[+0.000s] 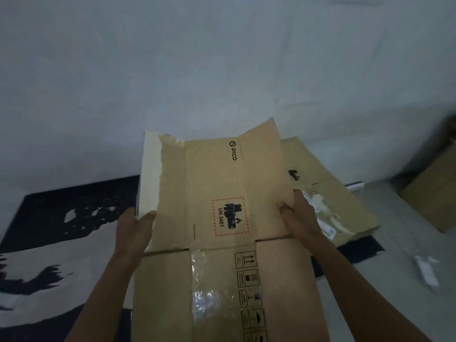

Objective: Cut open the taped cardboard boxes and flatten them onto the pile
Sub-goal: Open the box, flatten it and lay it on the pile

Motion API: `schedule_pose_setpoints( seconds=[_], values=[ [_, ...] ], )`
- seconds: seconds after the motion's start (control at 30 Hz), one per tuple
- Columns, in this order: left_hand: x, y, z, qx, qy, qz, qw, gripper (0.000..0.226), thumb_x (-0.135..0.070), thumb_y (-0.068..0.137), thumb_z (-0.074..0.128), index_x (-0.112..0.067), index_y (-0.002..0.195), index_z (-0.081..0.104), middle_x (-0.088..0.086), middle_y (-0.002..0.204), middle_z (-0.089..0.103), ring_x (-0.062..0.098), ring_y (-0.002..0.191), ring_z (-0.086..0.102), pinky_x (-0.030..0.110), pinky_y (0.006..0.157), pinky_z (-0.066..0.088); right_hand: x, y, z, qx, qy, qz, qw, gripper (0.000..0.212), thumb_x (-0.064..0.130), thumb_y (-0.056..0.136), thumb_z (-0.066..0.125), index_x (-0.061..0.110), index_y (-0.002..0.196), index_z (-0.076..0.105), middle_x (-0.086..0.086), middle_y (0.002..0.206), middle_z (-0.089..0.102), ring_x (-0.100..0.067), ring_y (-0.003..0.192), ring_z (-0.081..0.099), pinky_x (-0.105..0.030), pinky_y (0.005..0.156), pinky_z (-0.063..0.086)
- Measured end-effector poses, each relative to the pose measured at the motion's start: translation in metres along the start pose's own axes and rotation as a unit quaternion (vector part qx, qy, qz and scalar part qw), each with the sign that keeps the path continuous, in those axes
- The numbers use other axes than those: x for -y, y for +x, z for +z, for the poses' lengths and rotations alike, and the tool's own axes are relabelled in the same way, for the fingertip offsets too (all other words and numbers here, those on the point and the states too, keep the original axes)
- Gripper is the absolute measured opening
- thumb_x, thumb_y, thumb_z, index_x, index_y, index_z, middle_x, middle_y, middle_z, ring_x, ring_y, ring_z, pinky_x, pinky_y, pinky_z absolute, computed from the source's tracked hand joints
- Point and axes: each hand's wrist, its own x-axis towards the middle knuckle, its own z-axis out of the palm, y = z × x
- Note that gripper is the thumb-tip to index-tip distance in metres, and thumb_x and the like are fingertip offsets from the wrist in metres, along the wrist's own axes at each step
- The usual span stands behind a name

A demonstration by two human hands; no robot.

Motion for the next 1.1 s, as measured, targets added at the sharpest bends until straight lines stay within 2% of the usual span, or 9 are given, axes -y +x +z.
schedule_pose_setpoints(
  seconds=[0.07, 0.17, 0.27, 0.4, 0.57, 0.67, 0.77, 0.93, 1.1],
  values=[
    [-0.007, -0.018, 0.033, 0.009, -0.005, -0.004, 1.0, 0.023, -0.015, 0.096, 0.062, -0.007, 0.117, 0.064, 0.013, 0.108, 0.069, 0.031, 0.097, 0.066, 0.05, 0.09, 0.054, -0.021, 0.008, -0.035, 0.004, -0.021, 0.011, 1.0, 0.04, 0.018, 0.102, 0.049, 0.004, 0.138, 0.04, -0.017, 0.134, 0.053, -0.028, 0.114, 0.052, -0.027, 0.083, 0.035],
    [-0.018, -0.04, 0.079, 0.022, -0.005, -0.009, 1.0, 0.013, -0.015, 0.096, 0.061, -0.007, 0.106, 0.066, 0.015, 0.103, 0.069, 0.033, 0.094, 0.066, 0.051, 0.089, 0.053, -0.046, 0.023, -0.079, 0.019, -0.041, 0.038, 0.998, 0.044, 0.018, 0.102, 0.046, 0.003, 0.141, 0.036, -0.018, 0.138, 0.049, -0.033, 0.124, 0.048, -0.033, 0.091, 0.037],
    [-0.025, -0.054, 0.117, 0.031, -0.005, -0.013, 0.999, 0.021, -0.016, 0.096, 0.061, -0.001, 0.111, 0.066, 0.017, 0.103, 0.069, 0.035, 0.095, 0.065, 0.046, 0.084, 0.053, -0.07, 0.041, -0.112, 0.031, -0.044, 0.057, 0.997, 0.042, 0.02, 0.099, 0.044, 0.005, 0.138, 0.038, -0.017, 0.135, 0.049, -0.033, 0.119, 0.049, -0.038, 0.093, 0.04],
    [-0.036, -0.057, 0.164, 0.041, -0.011, -0.021, 0.999, 0.02, -0.014, 0.097, 0.06, 0.001, 0.109, 0.065, 0.018, 0.101, 0.067, 0.035, 0.092, 0.064, 0.04, 0.078, 0.049, -0.095, 0.07, -0.142, 0.022, -0.032, 0.066, 0.997, 0.037, 0.02, 0.095, 0.045, 0.007, 0.129, 0.043, -0.016, 0.124, 0.055, -0.032, 0.109, 0.054, -0.042, 0.093, 0.046],
    [-0.046, -0.043, 0.221, 0.046, -0.018, -0.029, 0.998, 0.012, -0.011, 0.098, 0.057, -0.003, 0.104, 0.065, 0.014, 0.094, 0.066, 0.03, 0.085, 0.062, 0.035, 0.076, 0.048, -0.12, 0.128, -0.164, 0.025, -0.069, 0.047, 0.996, 0.045, 0.011, 0.092, 0.051, 0.004, 0.135, 0.043, -0.017, 0.127, 0.055, -0.034, 0.113, 0.053, -0.04, 0.092, 0.046],
    [-0.055, -0.026, 0.255, 0.043, -0.024, -0.04, 0.998, 0.009, -0.009, 0.098, 0.056, -0.007, 0.094, 0.063, 0.007, 0.084, 0.062, 0.026, 0.08, 0.059, 0.028, 0.066, 0.043, -0.132, 0.172, -0.171, 0.022, -0.102, 0.035, 0.994, 0.04, 0.013, 0.094, 0.053, 0.004, 0.132, 0.046, -0.018, 0.129, 0.054, -0.036, 0.118, 0.051, -0.038, 0.094, 0.043],
    [-0.063, -0.013, 0.284, 0.031, -0.02, -0.054, 0.998, 0.009, -0.009, 0.099, 0.056, -0.006, 0.092, 0.062, 0.005, 0.08, 0.06, 0.022, 0.074, 0.056, 0.026, 0.062, 0.04, -0.141, 0.208, -0.175, 0.032, -0.126, 0.038, 0.991, 0.036, 0.015, 0.095, 0.054, 0.005, 0.129, 0.048, -0.018, 0.128, 0.055, -0.037, 0.117, 0.052, -0.036, 0.091, 0.041],
    [-0.073, 0.011, 0.327, 0.022, -0.002, -0.071, 0.997, 0.011, -0.011, 0.098, 0.056, -0.003, 0.097, 0.064, 0.014, 0.094, 0.065, 0.027, 0.085, 0.061, 0.033, 0.075, 0.046, -0.156, 0.265, -0.182, 0.047, -0.114, 0.04, 0.992, 0.038, 0.013, 0.094, 0.057, 0.002, 0.131, 0.05, -0.02, 0.128, 0.056, -0.037, 0.118, 0.053, -0.04, 0.096, 0.045],
    [-0.077, 0.03, 0.363, 0.006, 0.008, -0.103, 0.995, 0.015, -0.013, 0.098, 0.057, 0.0, 0.103, 0.063, 0.016, 0.097, 0.066, 0.03, 0.087, 0.062, 0.034, 0.075, 0.047, -0.169, 0.318, -0.183, 0.08, -0.111, 0.035, 0.99, 0.04, 0.013, 0.095, 0.058, 0.002, 0.133, 0.051, -0.019, 0.131, 0.056, -0.037, 0.119, 0.053, -0.042, 0.099, 0.046]
  ],
)
